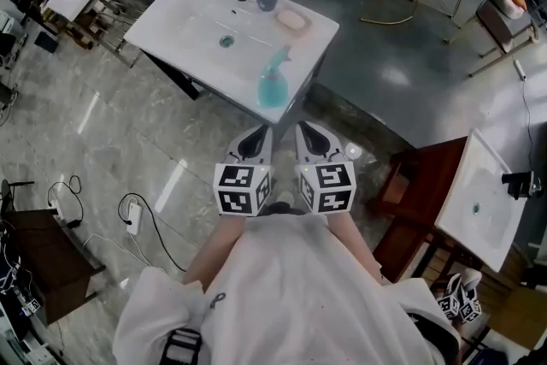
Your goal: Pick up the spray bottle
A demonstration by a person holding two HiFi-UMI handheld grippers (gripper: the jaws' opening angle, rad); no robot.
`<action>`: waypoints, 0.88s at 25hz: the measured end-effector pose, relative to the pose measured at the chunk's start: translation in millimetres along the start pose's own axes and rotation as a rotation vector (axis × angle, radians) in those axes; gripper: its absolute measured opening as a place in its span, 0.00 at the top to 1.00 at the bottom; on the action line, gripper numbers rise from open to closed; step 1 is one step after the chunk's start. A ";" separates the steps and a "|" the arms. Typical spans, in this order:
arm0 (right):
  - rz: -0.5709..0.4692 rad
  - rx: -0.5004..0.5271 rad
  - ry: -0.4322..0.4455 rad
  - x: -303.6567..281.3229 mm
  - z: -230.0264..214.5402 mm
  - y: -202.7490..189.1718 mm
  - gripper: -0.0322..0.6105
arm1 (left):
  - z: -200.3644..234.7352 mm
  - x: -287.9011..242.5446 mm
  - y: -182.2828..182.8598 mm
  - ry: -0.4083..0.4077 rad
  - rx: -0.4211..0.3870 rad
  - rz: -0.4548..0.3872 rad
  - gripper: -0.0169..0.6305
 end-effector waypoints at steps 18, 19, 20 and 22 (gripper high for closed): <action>-0.011 0.013 0.055 -7.0 1.5 2.7 0.90 | 5.2 -4.0 4.9 0.036 0.016 -0.022 0.92; -0.007 0.013 0.057 -8.1 2.4 1.4 0.90 | 6.9 -4.4 4.9 0.038 0.018 -0.021 0.92; -0.002 0.013 0.059 -9.1 3.1 0.3 0.90 | 8.8 -5.1 5.0 0.041 0.019 -0.021 0.92; 0.000 0.013 0.055 -10.4 2.4 -0.7 0.90 | 11.9 -7.5 6.0 0.042 0.021 -0.021 0.92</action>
Point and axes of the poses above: the fingertips, and each gripper's own axes: x backward along the fingers, z to its left, y out of its top, the point moved 5 cm from there along x, backward along the fingers, and after that the axes turned 1 degree about z, right-handed, at the moved point
